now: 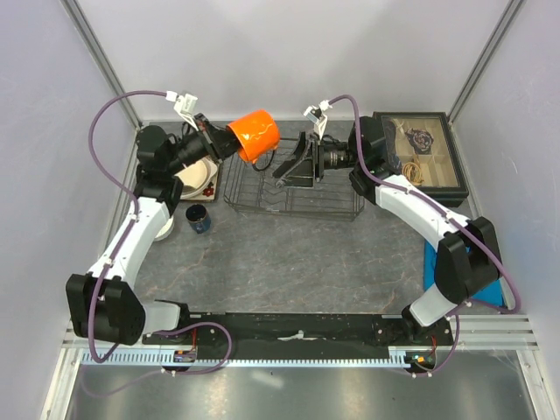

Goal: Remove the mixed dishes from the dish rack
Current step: Place the cup at the center of the board.

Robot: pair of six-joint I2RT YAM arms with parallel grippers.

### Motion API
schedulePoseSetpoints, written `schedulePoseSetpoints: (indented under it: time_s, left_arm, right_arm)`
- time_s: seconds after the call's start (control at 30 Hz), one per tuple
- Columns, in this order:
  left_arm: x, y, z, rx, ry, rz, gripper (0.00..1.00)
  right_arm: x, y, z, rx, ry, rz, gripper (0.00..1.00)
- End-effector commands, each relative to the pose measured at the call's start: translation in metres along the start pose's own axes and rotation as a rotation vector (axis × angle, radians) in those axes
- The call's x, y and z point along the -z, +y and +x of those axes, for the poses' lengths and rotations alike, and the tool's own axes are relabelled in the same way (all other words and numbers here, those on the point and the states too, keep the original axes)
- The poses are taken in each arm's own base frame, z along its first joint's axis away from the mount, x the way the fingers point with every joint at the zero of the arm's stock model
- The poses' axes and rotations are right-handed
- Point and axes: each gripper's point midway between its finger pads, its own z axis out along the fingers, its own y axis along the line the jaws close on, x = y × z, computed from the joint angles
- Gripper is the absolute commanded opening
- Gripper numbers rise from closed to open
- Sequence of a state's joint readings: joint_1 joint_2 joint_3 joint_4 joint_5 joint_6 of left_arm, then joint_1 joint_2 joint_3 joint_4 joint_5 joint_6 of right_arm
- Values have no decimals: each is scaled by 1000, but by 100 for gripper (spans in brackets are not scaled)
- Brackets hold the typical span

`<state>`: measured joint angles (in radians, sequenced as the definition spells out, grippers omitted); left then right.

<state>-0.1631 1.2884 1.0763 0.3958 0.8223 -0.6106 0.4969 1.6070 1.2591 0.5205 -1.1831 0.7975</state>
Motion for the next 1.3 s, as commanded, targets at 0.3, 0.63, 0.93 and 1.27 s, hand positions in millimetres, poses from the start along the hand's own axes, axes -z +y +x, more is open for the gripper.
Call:
schedulePoseSetpoints:
  time_s: [0.3, 0.63, 0.93, 1.27]
  left_arm:
    - [76, 24, -56, -175, 92, -240, 2]
    - [198, 72, 0, -341, 517, -583, 2]
    - [274, 80, 68, -379, 835, -707, 2]
    - [335, 96, 116, -311, 1059, -762, 1]
  right_arm:
    - [14, 20, -7, 226, 6, 116, 84]
    - [18, 13, -13, 264, 8, 210, 87]
    - [25, 8, -13, 295, 15, 275, 88]
    - [27, 6, -12, 298, 17, 293, 90]
